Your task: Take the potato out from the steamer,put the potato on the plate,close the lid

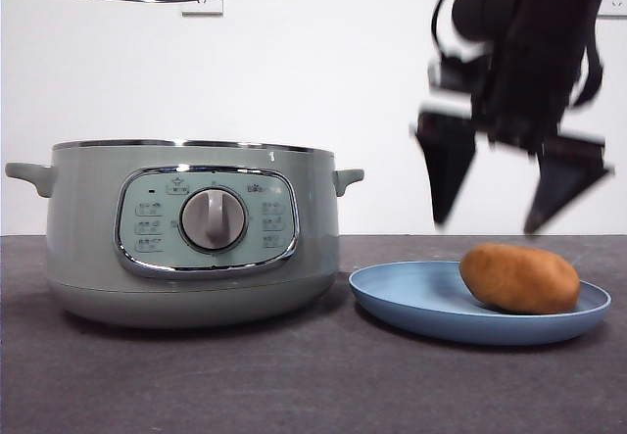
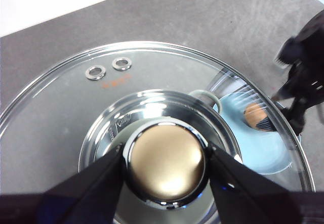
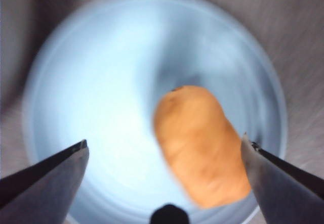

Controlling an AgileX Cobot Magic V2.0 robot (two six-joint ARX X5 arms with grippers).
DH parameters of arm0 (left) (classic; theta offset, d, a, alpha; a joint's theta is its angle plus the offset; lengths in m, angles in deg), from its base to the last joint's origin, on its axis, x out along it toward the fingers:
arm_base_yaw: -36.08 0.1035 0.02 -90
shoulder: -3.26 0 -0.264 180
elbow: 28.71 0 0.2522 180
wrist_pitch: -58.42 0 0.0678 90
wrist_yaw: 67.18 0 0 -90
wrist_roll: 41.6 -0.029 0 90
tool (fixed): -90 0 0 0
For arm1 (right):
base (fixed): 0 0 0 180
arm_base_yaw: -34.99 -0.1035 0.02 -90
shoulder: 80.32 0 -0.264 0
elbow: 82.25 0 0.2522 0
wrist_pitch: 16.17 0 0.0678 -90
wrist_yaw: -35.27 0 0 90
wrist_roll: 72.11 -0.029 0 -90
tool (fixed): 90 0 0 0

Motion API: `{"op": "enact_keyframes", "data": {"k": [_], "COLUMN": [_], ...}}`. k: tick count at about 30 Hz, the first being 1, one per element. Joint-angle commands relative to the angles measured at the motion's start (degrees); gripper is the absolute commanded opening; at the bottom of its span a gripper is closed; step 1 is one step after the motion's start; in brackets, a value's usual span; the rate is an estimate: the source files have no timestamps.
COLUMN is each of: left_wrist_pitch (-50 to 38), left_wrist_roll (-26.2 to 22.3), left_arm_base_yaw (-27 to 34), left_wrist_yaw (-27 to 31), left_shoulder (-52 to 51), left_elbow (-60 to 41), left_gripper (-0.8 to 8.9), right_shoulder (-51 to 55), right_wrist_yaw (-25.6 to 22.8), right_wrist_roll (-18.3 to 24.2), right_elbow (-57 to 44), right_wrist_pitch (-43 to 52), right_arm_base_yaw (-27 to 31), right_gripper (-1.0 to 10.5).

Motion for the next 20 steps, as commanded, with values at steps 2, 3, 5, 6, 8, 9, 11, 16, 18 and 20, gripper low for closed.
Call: {"op": "enact_keyframes", "data": {"k": [2, 3, 5, 6, 8, 9, 11, 16, 18, 20], "left_wrist_pitch": [-3.74, -3.96, -4.42, -4.48, -4.57, -4.61, -4.76, -5.18, -5.77, -6.4], "left_wrist_roll": [-0.5, -0.5, -0.46, -0.46, -0.46, -0.46, -0.46, -0.46, -0.44, -0.44], "left_arm_base_yaw": [0.02, 0.02, 0.02, 0.02, -0.04, -0.11, -0.42, -1.07, -1.84, -2.49], "left_wrist_yaw": [-0.7, -0.7, -0.72, -0.72, -0.72, -0.72, -0.72, -0.72, -0.7, -0.68], "left_shoulder": [-0.52, -0.46, -0.07, 0.2, 1.01, 1.57, 2.91, 7.37, 9.55, 11.41], "left_elbow": [0.48, 0.48, 0.48, 0.48, 0.48, 0.48, 0.48, 0.48, 0.48, 0.48], "left_gripper": [-0.09, -0.09, -0.09, -0.09, -0.09, -0.09, -0.09, -0.09, -0.09, -0.09], "right_shoulder": [6.6, 9.07, 12.74, 14.93, 18.93, 21.07, 24.7, 32.28, 34.67, 36.44], "right_wrist_yaw": [0.09, 0.09, 0.07, 0.07, 0.07, 0.07, 0.07, 0.02, -0.04, -0.07], "right_wrist_roll": [-0.44, -0.46, -0.44, -0.46, -0.72, -1.18, -1.51, -1.92, -1.92, -2.19], "right_elbow": [1.51, 1.57, 1.62, 1.62, 1.62, 1.62, 1.64, 1.64, 1.64, 1.64], "right_wrist_pitch": [-0.76, -0.81, -0.76, -0.79, -0.83, -0.87, -1.25, -3.58, -4.74, -5.7], "right_arm_base_yaw": [-0.07, -0.07, -0.07, -0.07, -0.07, -0.07, -0.07, -0.07, -0.07, -0.07], "right_gripper": [5.0, 5.0, 5.0, 5.0, 5.0, 5.0, 5.0, 5.0, 5.0, 5.0]}}
